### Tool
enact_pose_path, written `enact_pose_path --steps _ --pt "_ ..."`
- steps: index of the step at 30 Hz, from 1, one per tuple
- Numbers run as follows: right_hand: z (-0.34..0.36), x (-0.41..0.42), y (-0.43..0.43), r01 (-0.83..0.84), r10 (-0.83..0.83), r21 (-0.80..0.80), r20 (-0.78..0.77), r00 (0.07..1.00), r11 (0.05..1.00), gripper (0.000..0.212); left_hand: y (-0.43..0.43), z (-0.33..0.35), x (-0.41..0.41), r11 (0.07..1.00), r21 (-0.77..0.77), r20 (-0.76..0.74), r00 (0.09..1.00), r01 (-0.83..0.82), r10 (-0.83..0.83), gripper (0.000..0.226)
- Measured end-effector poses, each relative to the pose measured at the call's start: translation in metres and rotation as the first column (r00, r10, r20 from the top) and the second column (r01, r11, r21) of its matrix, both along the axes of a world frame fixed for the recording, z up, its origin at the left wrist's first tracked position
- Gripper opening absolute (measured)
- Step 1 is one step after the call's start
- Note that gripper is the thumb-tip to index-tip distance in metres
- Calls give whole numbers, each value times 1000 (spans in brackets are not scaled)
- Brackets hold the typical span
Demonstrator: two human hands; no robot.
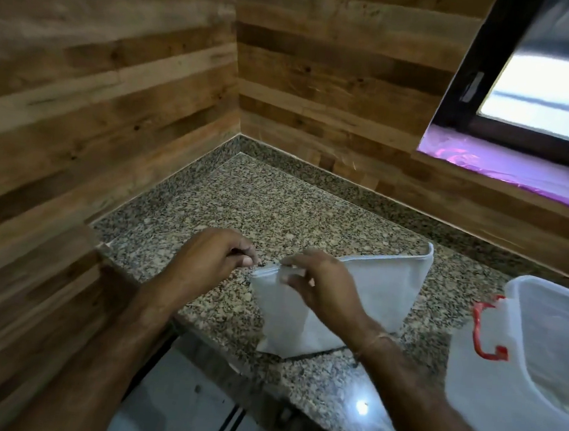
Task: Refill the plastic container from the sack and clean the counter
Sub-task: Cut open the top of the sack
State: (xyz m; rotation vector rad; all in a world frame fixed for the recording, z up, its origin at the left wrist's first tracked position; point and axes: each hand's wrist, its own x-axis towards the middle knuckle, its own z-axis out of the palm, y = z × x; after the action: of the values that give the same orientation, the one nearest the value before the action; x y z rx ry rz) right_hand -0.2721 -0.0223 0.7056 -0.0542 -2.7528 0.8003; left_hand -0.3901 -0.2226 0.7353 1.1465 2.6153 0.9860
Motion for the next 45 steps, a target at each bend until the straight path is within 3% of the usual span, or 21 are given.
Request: enact_pose_path --steps 5,8,10,12,15,17,20,23,27,30,32,36,39,42,45 --pt "-11 -16 -39 -28 24 -97 -39 999 995 26 -7 12 7 997 -70 -302 953 10 -31 12" --pt "-11 -23 -42 -14 1 -165 -83 997 986 14 -7 20 7 1000 -7 -359 933 26 -27 16" --pt "-9 -25 -42 7 -30 -258 -85 996 966 18 -10 16 9 988 151 -253 965 -32 70 15" --pt "-11 -27 -37 46 -69 -403 -43 997 914 22 -13 1 14 935 318 0 986 -158 167 19" --pt "-12 -27 -35 61 -69 -623 12 998 780 32 -7 -29 29 947 267 226 967 -179 119 22" --pt "-11 -25 -36 72 -73 -713 29 997 697 32 1 -43 39 956 266 251 966 -123 54 29" --pt "-9 -21 -37 106 -109 -786 49 993 609 29 11 -55 45 937 296 211 970 -184 124 42" --pt "-12 -18 -32 155 -137 -767 88 987 623 30 10 -67 45 913 355 203 970 -199 133 38" --pt "-6 -6 2 273 -307 -687 77 949 673 26 -1 -77 43 912 364 214 970 -188 114 29" --pt "1 12 51 381 -471 -667 52 881 640 23 -7 -78 34 941 305 217 973 -149 83 30" --pt "2 21 72 427 -528 -641 41 848 638 27 0 -66 30 967 230 194 979 -107 62 18" --pt "-1 20 71 433 -516 -585 29 856 686 26 61 -30 32 998 -34 -92 994 47 -50 31" --pt "-7 16 77 449 -532 -516 -16 846 729 30 127 -18 38 978 -201 -246 963 58 -108 40" --pt "-8 21 101 514 -595 -465 -33 803 721 32 159 -16 48 963 -267 -351 929 22 -118 32" --pt "-3 32 143 574 -670 -473 -48 741 668 26 148 -24 45 977 -208 -390 911 54 -133 35"
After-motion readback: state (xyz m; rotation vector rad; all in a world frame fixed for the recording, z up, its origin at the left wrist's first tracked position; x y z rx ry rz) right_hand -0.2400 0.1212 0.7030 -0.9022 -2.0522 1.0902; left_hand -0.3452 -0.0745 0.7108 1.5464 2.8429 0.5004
